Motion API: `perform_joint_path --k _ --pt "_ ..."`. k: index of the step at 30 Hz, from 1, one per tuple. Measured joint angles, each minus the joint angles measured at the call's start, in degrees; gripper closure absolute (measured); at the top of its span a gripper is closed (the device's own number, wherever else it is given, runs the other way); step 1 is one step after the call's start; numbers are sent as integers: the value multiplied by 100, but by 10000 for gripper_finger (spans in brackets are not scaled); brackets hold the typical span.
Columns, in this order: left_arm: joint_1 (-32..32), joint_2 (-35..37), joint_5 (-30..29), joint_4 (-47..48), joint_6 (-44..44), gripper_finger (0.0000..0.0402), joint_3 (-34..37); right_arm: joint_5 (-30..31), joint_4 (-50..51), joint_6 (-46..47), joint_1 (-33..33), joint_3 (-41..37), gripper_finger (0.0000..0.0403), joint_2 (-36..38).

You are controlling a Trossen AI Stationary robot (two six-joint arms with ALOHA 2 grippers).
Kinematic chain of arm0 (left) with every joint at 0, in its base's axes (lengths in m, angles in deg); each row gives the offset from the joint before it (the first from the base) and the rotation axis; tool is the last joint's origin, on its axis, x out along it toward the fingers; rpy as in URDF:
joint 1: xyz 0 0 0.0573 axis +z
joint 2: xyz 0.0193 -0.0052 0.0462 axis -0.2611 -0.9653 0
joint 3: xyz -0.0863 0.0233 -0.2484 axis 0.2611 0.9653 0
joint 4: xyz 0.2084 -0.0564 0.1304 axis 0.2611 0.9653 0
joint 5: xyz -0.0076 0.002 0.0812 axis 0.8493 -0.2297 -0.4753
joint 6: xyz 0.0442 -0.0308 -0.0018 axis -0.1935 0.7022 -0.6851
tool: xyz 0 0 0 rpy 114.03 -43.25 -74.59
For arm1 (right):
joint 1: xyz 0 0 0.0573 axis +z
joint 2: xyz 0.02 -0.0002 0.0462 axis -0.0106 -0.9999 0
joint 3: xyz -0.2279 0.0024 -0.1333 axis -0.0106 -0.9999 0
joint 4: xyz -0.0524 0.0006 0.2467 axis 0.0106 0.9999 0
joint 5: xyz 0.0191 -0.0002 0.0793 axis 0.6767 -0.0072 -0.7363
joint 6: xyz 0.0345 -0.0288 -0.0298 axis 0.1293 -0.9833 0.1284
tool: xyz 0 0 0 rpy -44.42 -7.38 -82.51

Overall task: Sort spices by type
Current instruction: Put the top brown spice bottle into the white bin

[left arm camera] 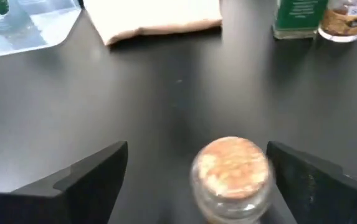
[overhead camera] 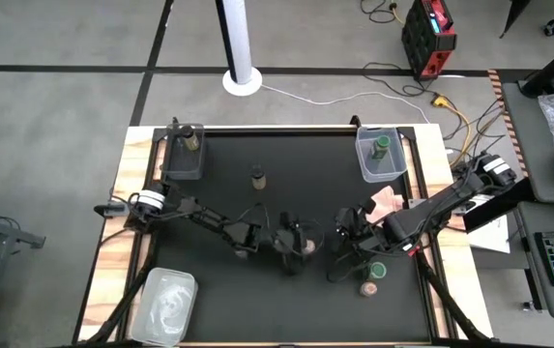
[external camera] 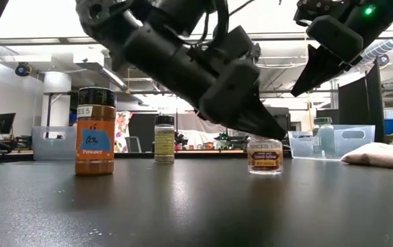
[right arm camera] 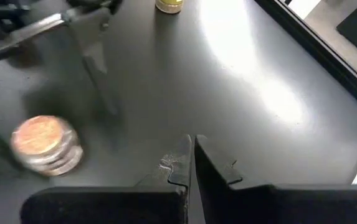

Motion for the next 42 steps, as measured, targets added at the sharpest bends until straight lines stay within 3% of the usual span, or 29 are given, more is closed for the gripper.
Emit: perform_joint_path --k 3,12,42 --pt "24 0 490 -134 131 54 101 0 -1 57 0 0 390 -16" --pt "41 0 379 -383 442 90 196 87 -27 174 0 -9 390 -18" --pt "-31 0 374 -43 640 93 205 98 -77 305 0 -9 390 -25"
